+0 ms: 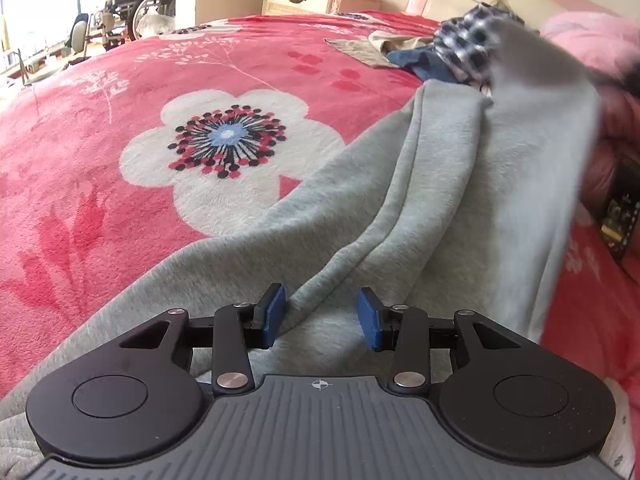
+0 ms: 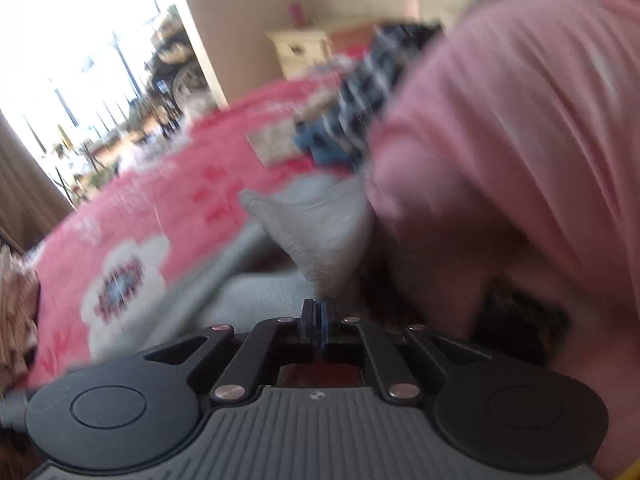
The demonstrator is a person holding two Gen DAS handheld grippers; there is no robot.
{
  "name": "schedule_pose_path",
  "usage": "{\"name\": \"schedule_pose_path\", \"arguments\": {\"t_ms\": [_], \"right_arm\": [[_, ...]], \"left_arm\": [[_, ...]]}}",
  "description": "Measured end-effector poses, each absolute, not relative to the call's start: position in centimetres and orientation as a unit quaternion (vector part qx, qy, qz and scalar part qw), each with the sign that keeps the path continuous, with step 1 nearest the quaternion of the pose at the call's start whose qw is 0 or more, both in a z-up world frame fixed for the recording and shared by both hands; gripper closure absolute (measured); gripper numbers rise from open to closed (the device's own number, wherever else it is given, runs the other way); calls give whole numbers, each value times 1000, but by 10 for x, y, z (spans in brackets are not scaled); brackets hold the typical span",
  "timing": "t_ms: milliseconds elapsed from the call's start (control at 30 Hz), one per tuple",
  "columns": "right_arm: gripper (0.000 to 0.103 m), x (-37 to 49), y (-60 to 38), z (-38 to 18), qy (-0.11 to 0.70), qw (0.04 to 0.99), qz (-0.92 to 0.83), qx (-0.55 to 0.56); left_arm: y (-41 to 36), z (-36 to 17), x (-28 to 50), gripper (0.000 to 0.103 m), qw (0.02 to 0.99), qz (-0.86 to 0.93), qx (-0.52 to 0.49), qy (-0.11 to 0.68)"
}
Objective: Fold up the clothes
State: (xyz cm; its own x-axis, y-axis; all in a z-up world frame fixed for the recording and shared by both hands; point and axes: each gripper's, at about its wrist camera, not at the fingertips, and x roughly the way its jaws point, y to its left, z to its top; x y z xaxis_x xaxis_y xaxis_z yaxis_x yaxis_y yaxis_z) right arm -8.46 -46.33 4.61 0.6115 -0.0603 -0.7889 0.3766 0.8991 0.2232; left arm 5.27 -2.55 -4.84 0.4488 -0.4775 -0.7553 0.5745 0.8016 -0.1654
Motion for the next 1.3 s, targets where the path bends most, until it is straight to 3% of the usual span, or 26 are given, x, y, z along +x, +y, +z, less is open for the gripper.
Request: {"name": "schedule_pose_path", "arguments": {"t_ms": [100, 167, 300, 433, 467, 633, 800, 1000, 1133, 1233, 1300], "right_arm": [[100, -104, -449, 10, 524, 837, -146, 64], [97, -108, -434, 7, 540, 829, -139, -45], [90, -80, -425, 43, 483, 872, -80, -19], [72, -3, -393, 52, 446, 892, 58, 40], [71, 20, -379, 47, 446, 888, 101, 34], [68, 82, -287, 7, 399, 852, 295, -165], [69, 88, -210, -25, 367, 738, 474, -310], [69, 63, -174, -55, 380, 662, 519, -384], [69, 53, -164, -68, 370, 649, 510, -427], [69, 48, -159, -78, 378, 652, 495, -432], [75, 35, -160, -81, 375, 654, 489, -437]], "left_arm": [[-25, -48, 58, 63, 847, -315, 52, 425], [-25, -48, 59, 63, 846, -318, 53, 426], [-20, -46, 56, 63, 843, -317, 51, 431], [-7, -41, 47, 63, 840, -317, 22, 439], [-4, -39, 44, 63, 841, -314, 15, 441], [18, -29, 14, 63, 857, -278, 33, 433], [67, -18, -14, 63, 876, -200, 39, 437], [105, -7, -27, 63, 897, -142, 88, 409], [119, -7, -10, 62, 903, -146, 112, 388], [124, -21, 12, 51, 894, -168, 129, 394], [126, -35, 26, 51, 883, -182, 135, 411]]}}
